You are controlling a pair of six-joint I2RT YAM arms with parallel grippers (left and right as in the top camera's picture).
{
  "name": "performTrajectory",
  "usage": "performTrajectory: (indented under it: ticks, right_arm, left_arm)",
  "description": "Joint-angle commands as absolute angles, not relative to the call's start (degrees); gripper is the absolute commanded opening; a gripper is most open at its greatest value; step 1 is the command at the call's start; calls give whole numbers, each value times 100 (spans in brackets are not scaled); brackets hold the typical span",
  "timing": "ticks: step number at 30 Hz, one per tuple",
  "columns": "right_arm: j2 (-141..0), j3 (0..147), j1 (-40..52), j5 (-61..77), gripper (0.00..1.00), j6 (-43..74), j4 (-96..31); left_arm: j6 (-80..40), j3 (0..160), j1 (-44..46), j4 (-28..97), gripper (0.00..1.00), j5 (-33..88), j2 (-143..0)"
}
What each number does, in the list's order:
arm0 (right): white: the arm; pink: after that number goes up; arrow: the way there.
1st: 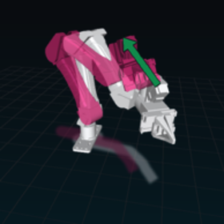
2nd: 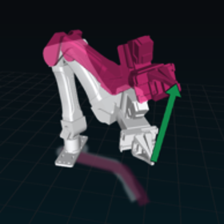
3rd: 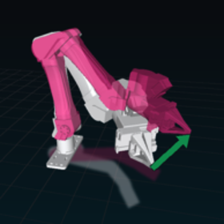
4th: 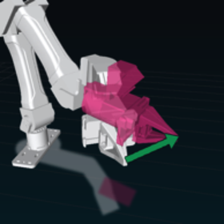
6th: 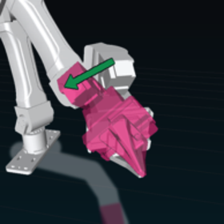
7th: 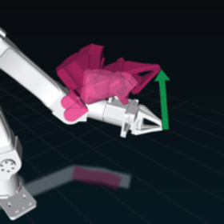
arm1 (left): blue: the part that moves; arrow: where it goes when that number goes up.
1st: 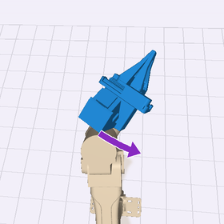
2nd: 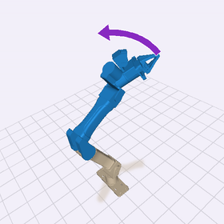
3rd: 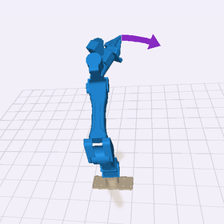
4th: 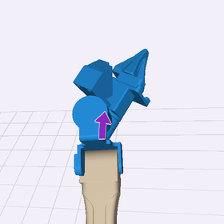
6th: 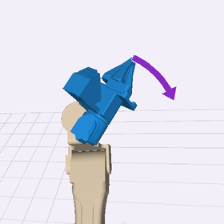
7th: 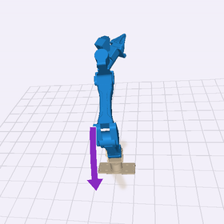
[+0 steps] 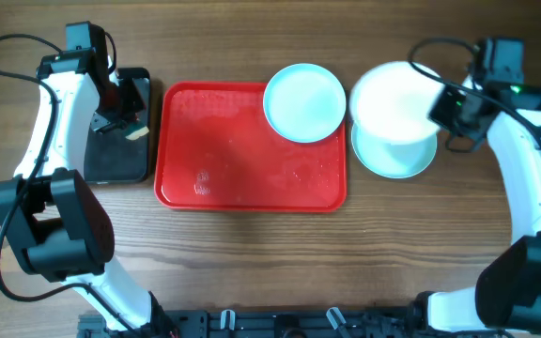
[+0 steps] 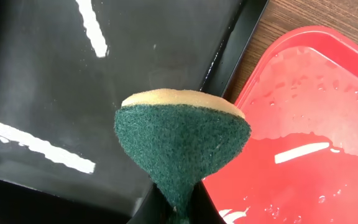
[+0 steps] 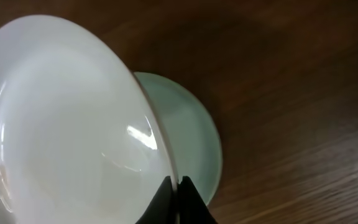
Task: Clean dirty plates on tray and stack at the side
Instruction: 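Lift the white plate with the right gripper and stack it right of the tray, then move the right gripper to the pale blue plate's rim and grasp it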
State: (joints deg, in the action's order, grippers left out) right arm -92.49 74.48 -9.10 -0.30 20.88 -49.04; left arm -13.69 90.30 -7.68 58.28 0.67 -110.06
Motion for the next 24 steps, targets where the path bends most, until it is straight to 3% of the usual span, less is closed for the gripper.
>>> performTrajectory:
  ticks: [1,8,10,12,13,19,24]
  right_arm:
    - [-9166,6805,-1162,132,4,1953,-4558]
    - [-9166,5874,-1186,134,4,1968,-3743]
    - [-9168,5806,-1186,134,22,1968,-3686]
    - [-9166,5811,-1186,167,54,1962,-3618]
    - [-9166,5824,-1186,274,59,1942,-3577]
    - [-9166,6521,-1105,1754,62,1804,-3752]
    - [-9166,6995,-475,1927,61,1855,-3522]
  left_arm:
    - [-1444,9000,-784,5813,4,-5,-11069]
    - [-1444,9000,-784,5813,4,-5,-11069]
    - [-1444,9000,-784,5813,4,-5,-11069]
    - [-1444,9000,-784,5813,4,-5,-11069]
    - [-1444,9000,-784,5813,4,-5,-11069]
    - [-1446,9000,-784,5813,4,-5,-11069]
    - [-1446,9000,-784,5811,4,-5,-11069]
